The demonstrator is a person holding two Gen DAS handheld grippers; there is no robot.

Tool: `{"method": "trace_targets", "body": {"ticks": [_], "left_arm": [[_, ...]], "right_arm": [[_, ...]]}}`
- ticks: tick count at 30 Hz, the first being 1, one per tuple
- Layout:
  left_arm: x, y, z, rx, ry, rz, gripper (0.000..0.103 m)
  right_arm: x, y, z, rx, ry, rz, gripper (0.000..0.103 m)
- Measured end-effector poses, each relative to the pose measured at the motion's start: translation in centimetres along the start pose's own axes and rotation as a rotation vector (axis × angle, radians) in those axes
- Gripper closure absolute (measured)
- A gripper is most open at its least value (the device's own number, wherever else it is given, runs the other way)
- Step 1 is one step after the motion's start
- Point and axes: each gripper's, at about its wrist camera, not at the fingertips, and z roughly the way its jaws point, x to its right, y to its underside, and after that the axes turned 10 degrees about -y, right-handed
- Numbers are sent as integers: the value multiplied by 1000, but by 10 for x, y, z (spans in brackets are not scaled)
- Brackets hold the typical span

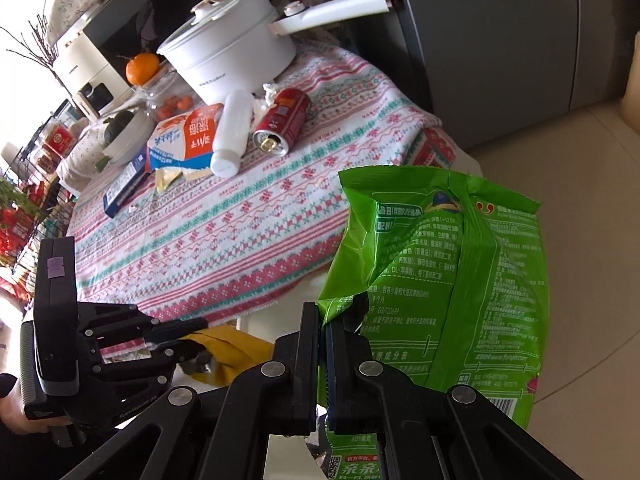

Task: Collect trash
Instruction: 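Drop the yellow bag into the white bin with the left gripper while the right drops the green bag, then move both open grippers back over the table toward the red can and paper bag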

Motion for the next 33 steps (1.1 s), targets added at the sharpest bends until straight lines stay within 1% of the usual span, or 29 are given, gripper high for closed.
{"method": "trace_targets", "body": {"ticks": [1,2,8,15,17,18,19,22,23,24,25,26,27,30,33], "left_arm": [[-3,1,-1,6,-10,-11,41],[-7,2,-3,11,-16,-22,38],[-37,9,-14,8,-30,-91,36],[-75,20,-25,5,-61,-183,34],[-85,24,-28,10,-65,-209,33],[-89,25,-30,13,-68,-222,32],[-93,26,-31,16,-73,-233,30],[-106,30,-35,22,-85,-268,27],[-110,31,-36,22,-87,-280,27],[-115,32,-37,23,-88,-291,26],[-120,33,-37,24,-90,-302,25],[-124,34,-38,25,-92,-311,25],[-129,35,-39,26,-97,-320,25],[-141,38,-41,27,-113,-341,23],[-153,41,-44,29,-127,-365,22]], "right_arm": [[0,0,2,-6,1,3,102],[0,0,3,-12,4,6,102],[1,2,18,-64,-3,38,102],[-2,4,48,-163,9,62,101],[-4,4,55,-184,13,67,100],[-5,4,58,-193,15,67,97],[-6,4,60,-199,17,66,97],[-8,-2,67,-213,34,93,90],[-9,-4,68,-212,42,101,85],[-10,-6,69,-208,43,108,75],[-13,-9,70,-202,45,109,69],[-16,-11,70,-195,50,107,60],[-19,-13,70,-188,49,101,55],[-30,-19,73,-178,34,88,51],[-37,-23,78,-182,40,78,47]]}}
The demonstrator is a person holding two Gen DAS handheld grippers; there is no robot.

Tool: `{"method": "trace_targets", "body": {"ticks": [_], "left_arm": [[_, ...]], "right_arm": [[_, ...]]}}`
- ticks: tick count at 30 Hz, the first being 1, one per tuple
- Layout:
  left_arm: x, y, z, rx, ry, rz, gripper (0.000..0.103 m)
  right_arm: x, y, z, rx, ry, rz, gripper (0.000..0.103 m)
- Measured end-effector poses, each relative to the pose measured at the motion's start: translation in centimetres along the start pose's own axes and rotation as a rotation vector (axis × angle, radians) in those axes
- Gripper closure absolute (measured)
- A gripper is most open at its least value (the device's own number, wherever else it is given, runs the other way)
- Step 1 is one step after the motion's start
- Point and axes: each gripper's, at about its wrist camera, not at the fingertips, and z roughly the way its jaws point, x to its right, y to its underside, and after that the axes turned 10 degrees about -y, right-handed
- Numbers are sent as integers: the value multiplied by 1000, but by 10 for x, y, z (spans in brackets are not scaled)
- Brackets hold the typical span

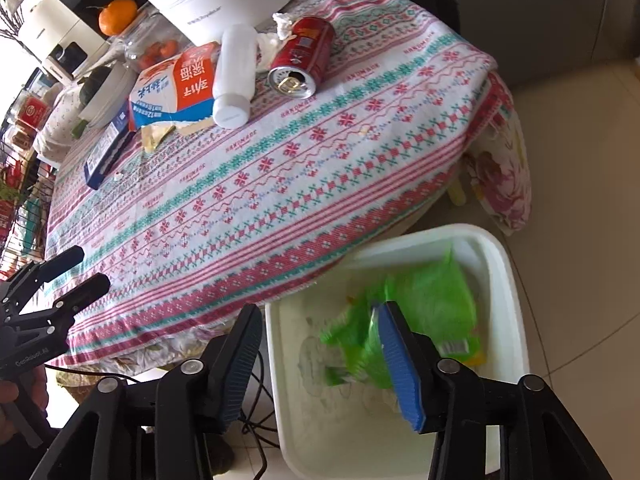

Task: Collect trash
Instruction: 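Move both open grippers back over the table toward the red can and paper bag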

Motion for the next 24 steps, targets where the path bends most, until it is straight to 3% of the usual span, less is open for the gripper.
{"method": "trace_targets", "body": {"ticks": [13,20,24], "left_arm": [[-64,-29,17,-19,-67,-183,21],[-89,-61,44,4,24,-320,21],[-97,-80,68,60,98,-413,21]], "right_arm": [[-26,-27,9,52,34,-5,39],[-46,-59,20,121,89,-34,37],[-51,-81,33,162,103,-44,36]]}}
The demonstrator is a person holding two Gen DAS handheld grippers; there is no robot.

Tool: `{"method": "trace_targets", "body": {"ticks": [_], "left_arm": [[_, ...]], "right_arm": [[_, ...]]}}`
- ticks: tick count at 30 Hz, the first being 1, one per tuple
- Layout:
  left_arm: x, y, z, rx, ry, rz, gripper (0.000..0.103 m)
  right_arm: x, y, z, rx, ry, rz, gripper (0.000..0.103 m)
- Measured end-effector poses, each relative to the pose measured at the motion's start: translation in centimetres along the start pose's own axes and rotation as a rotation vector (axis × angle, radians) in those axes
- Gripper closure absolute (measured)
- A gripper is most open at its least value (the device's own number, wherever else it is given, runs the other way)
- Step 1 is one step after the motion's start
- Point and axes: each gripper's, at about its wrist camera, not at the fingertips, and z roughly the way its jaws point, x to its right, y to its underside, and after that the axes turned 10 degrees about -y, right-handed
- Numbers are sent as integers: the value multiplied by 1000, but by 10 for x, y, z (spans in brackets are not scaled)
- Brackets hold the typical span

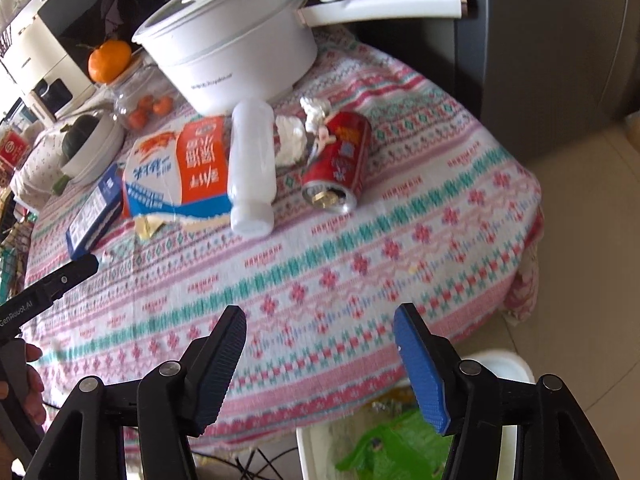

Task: Collect trash
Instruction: 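Move both open grippers back over the table toward the red can and paper bag, then grasp the red drink can with the right gripper while the left grasps the brown paper bag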

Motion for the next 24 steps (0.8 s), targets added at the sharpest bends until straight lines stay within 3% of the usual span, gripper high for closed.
{"method": "trace_targets", "body": {"ticks": [5,8,13,15,19,24], "left_arm": [[-4,-12,33,19,34,-105,22],[-4,-16,44,42,62,-137,29],[-8,-17,59,43,127,-215,49],[-5,-15,65,37,142,-224,55],[1,-14,72,42,148,-229,77],[1,-16,76,55,164,-261,83]], "right_arm": [[5,-18,29,37,39,9,35],[13,-27,47,41,28,41,35],[32,-41,71,59,-32,168,35],[35,-46,80,68,-30,188,35],[42,-53,98,76,-16,197,35],[47,-57,112,90,-50,197,35]]}}
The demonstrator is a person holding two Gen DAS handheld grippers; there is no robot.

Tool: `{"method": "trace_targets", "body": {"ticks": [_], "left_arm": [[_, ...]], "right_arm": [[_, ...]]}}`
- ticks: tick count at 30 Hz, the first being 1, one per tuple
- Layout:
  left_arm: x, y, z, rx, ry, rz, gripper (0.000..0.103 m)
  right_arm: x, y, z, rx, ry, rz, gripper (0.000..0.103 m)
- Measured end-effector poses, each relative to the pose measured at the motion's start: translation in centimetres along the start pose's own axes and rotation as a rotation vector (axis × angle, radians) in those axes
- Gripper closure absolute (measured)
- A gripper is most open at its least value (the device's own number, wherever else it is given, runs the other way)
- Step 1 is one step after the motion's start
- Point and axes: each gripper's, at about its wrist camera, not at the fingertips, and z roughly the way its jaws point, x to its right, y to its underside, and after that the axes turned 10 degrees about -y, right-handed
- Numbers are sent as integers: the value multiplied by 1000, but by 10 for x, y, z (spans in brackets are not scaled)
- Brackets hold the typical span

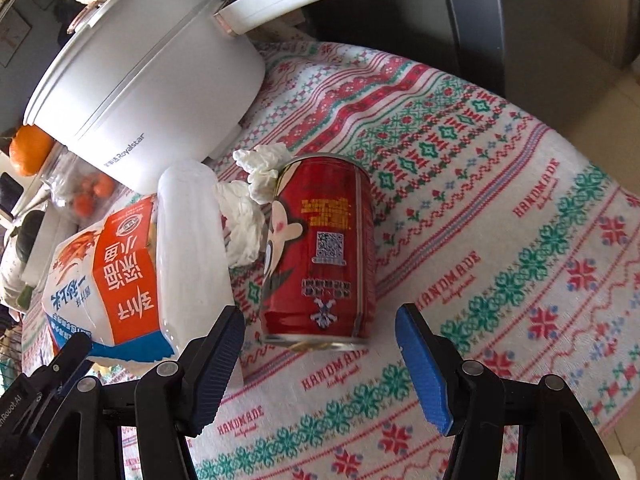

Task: Collect trash
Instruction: 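Grasp the red drink can with the right gripper while the left grasps the brown paper bag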

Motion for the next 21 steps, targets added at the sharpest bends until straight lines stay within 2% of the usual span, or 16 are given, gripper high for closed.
{"method": "trace_targets", "body": {"ticks": [3,4,5,9,14,21], "left_arm": [[0,0,1,9,12,-9,87],[-2,0,-1,12,19,-13,90],[-1,0,-2,15,29,-15,91],[7,-3,-9,-5,60,17,101],[20,-5,-33,-7,32,95,103],[18,1,-70,-31,-1,164,103]], "right_arm": [[2,1,7,-6,1,-13,38],[4,1,8,-7,-2,-11,40],[6,2,9,-8,-13,-8,47],[9,3,6,-5,-51,-3,48],[4,2,-12,-20,-55,-24,48],[0,9,-53,-55,-50,-26,48]]}}
